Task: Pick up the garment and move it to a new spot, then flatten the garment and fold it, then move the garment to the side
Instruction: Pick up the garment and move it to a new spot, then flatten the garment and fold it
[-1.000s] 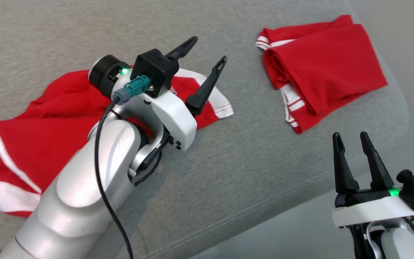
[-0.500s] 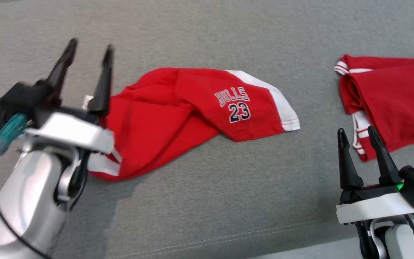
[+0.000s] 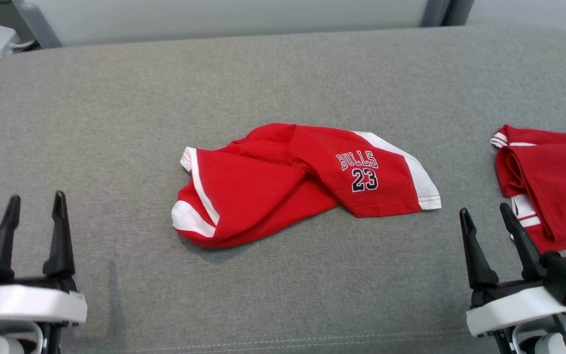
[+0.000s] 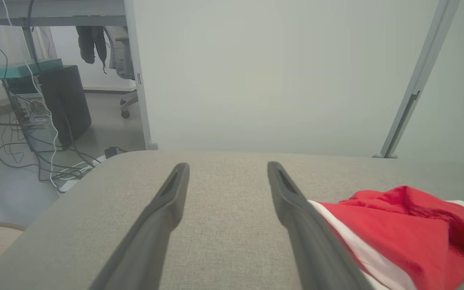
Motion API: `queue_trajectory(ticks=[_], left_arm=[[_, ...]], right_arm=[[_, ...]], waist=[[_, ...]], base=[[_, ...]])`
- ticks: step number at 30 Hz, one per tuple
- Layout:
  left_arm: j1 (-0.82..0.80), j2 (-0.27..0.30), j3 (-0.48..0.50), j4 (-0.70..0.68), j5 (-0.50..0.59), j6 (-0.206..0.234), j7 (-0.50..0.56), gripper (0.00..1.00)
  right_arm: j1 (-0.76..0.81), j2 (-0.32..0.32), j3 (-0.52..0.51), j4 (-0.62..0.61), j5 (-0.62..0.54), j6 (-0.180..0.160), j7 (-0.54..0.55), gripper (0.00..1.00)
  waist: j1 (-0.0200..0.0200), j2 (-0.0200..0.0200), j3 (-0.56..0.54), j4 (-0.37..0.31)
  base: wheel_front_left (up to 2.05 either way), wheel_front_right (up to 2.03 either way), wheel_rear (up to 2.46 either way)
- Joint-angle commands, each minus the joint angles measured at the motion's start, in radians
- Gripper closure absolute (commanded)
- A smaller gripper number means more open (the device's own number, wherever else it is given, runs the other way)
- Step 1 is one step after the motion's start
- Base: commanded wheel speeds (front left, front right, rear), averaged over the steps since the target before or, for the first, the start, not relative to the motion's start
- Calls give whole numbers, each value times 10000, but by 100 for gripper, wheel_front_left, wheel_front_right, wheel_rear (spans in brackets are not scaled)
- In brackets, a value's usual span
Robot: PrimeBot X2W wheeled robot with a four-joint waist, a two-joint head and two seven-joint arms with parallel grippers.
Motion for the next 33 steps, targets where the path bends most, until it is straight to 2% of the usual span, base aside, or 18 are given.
queue_trajectory(ticks=[1,5,11,21,33], left_arm=[[46,318,478,-405,154,-193,-112,0],[607,128,390,-640,599,-456,-128,0],[1191,-161,284,-635,1106,-560,-131,0],[1581,-777,65,-527,1606,-380,-132,0],[1589,-1011,63,-453,1768,-499,-133,0]], right_arm=[[76,-228,285,-328,-59,0,73,0],[330,-297,433,-385,-27,0,199,0],[744,-232,560,-499,-36,0,333,0],[1366,-69,680,-928,-70,0,573,0],[1419,-23,725,-1054,-39,0,724,0]], waist=[[0,0,-336,252],[0,0,-660,398],[0,0,-1076,473],[0,0,-1523,527],[0,0,-1627,756]], base=[[0,0,0],[0,0,0],[0,0,0],[0,0,0],[0,0,0]])
